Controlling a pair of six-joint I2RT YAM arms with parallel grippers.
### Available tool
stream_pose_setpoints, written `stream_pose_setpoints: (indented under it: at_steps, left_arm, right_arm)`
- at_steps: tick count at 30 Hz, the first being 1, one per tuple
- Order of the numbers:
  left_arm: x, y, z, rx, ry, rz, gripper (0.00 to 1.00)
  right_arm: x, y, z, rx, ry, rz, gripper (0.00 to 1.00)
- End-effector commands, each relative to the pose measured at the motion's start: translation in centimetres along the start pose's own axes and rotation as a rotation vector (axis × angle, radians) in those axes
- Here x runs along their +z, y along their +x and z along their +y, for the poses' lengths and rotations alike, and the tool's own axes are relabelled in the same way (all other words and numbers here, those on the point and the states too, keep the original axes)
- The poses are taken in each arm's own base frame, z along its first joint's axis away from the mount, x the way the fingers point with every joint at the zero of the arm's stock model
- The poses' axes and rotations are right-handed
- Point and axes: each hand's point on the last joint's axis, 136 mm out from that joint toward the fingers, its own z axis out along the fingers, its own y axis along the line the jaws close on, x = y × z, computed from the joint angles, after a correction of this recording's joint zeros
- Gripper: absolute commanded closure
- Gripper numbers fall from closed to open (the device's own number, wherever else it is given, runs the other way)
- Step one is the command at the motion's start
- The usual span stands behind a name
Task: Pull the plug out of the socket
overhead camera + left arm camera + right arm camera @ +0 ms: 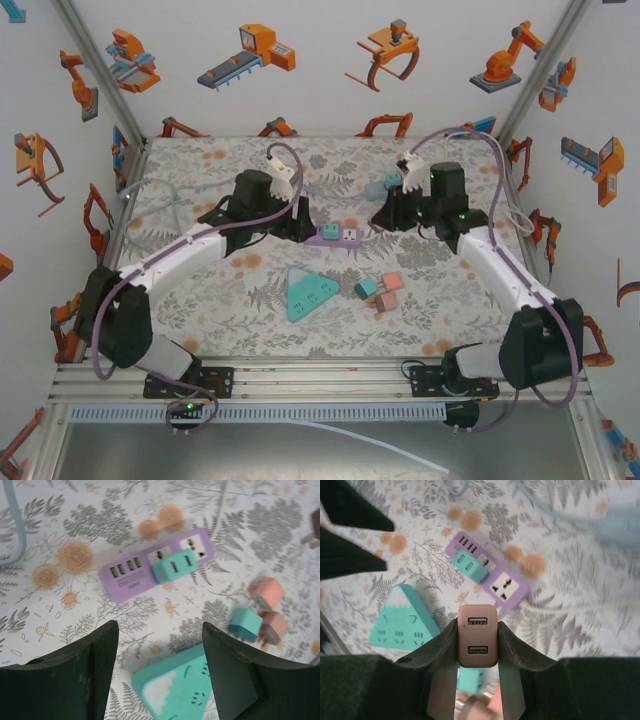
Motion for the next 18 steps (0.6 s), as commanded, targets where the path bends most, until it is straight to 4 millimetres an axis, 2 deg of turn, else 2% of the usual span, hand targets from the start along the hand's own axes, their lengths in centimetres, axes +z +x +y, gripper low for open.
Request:
stream_pose_setpoints:
  at_steps: [1, 5, 9, 13, 17, 18]
  left_arm:
    - [-1.9, 0.5, -3.9, 0.204, 0.144, -0.044, 0.35]
    - [-4.5, 1.1, -6.8, 0.317, 0.256, -0.112, 0.3]
    - [-5.9, 2.9, -9.3, 0.406, 0.382, -0.087, 0.21]
    - [-6.5, 3.6, -10.2, 0.449, 0.412, -0.098, 0.11]
    - [-6.4, 3.3, -10.0, 0.466, 0.391, -0.13, 0.01]
    - [-6.3, 3.2, -9.9, 0.47, 0.384, -0.131, 0.03]
  right_arm:
    - [-1.9, 2.1, -2.1, 0.298, 0.106, -0.034, 0.77]
    - [-4.5, 5.4, -4.9, 0.45, 0.246, -0.079, 0.77]
    - [-7.3, 11.1, -8.3, 0.63, 0.463, -0.129, 0.77]
    - [-8.6, 15.2, -9.2, 0.73, 0.529, -0.179, 0.79]
    - [-8.6, 17.7, -9.2, 0.752, 0.525, -0.169, 0.83]
    - [-8.3, 18.0, -9.0, 0.753, 0.507, -0.162, 0.83]
